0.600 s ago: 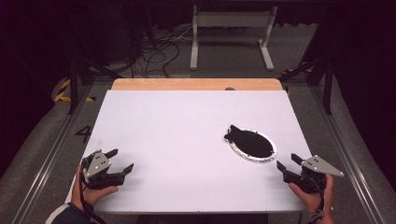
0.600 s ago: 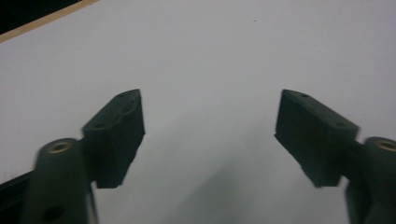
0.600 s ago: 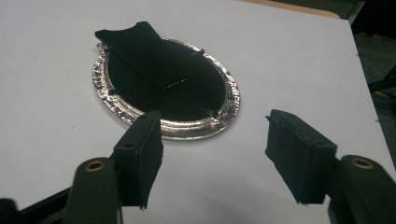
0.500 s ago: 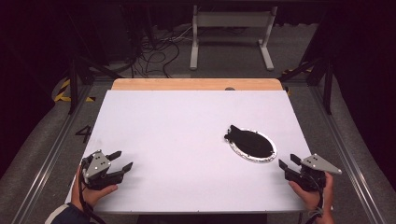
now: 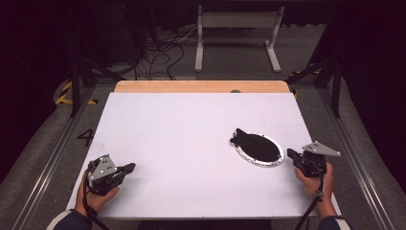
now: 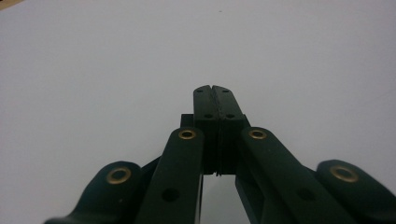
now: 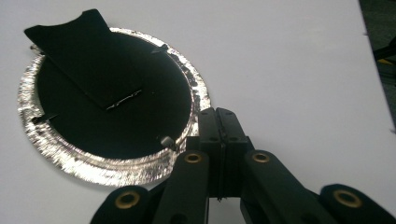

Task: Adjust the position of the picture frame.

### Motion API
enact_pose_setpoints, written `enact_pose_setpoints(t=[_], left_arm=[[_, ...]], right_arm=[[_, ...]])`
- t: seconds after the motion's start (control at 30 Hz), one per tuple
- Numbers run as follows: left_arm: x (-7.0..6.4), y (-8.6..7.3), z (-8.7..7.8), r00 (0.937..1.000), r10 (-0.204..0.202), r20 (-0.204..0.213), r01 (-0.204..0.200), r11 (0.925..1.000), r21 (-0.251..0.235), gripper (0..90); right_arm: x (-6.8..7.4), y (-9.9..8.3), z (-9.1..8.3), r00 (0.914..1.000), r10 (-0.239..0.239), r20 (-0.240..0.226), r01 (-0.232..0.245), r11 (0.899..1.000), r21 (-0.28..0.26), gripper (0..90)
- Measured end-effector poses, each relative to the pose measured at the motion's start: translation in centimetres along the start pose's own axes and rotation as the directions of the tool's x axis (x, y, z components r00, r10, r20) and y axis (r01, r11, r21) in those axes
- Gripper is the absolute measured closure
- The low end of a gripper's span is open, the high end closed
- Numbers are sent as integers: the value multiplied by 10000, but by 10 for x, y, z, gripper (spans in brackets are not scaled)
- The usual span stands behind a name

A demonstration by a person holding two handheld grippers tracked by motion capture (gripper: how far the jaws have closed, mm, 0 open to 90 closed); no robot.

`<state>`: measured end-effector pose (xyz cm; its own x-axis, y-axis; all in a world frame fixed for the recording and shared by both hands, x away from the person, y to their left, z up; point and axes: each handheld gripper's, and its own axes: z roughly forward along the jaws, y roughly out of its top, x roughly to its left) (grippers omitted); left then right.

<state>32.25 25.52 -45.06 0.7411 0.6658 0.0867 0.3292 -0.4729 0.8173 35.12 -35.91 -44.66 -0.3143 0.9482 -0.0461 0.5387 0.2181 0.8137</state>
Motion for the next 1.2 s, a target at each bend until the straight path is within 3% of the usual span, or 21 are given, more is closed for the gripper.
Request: enact_pose_setpoints(t=[0.23,0.3,0.37,0.5,0.57,0.6,0.7,0.77,1.0,1.07,1.13,1.2], left_arm=[[-1,11,21,9990,246,379,-258,9992,315,899],[-1,13,25,9989,318,351,-331,9988,374,899],[-1,15,27,9986,344,393,-359,9987,367,897],[-2,20,33,9978,374,553,-394,9986,354,886],[-3,22,35,9974,402,597,-423,9985,345,880],[-3,24,36,9971,444,620,-464,9984,325,880],[-6,28,39,9960,444,775,-462,9987,225,879],[-9,33,45,9935,525,1005,-544,9984,163,879],[-20,48,56,9874,769,1381,-775,9970,-9,874],[-22,50,59,9856,780,1501,-782,9969,-43,874],[-24,51,62,9843,832,1554,-849,9964,43,871],[-25,51,65,9828,786,1672,-803,9968,35,869]], right_arm=[[-2,14,32,9994,-186,288,169,9981,592,900],[-7,18,37,9997,262,39,-264,9979,588,900],[-8,20,43,9995,226,200,-243,9957,893,900],[-9,29,50,9994,346,12,-346,9967,732,900],[-4,34,57,9999,-87,83,78,9948,1020,900],[-3,37,60,9999,-80,110,67,9940,1090,900],[0,44,66,9999,-127,65,118,9925,1216,900],[2,45,69,9997,227,132,-241,9927,1178,900],[4,51,73,9989,470,43,-471,9877,1490,900],[6,52,73,9999,71,106,-86,9877,1559,900],[4,51,74,9995,161,284,-204,9869,1600,900],[1,50,74,9993,326,168,-347,9879,1513,900]])
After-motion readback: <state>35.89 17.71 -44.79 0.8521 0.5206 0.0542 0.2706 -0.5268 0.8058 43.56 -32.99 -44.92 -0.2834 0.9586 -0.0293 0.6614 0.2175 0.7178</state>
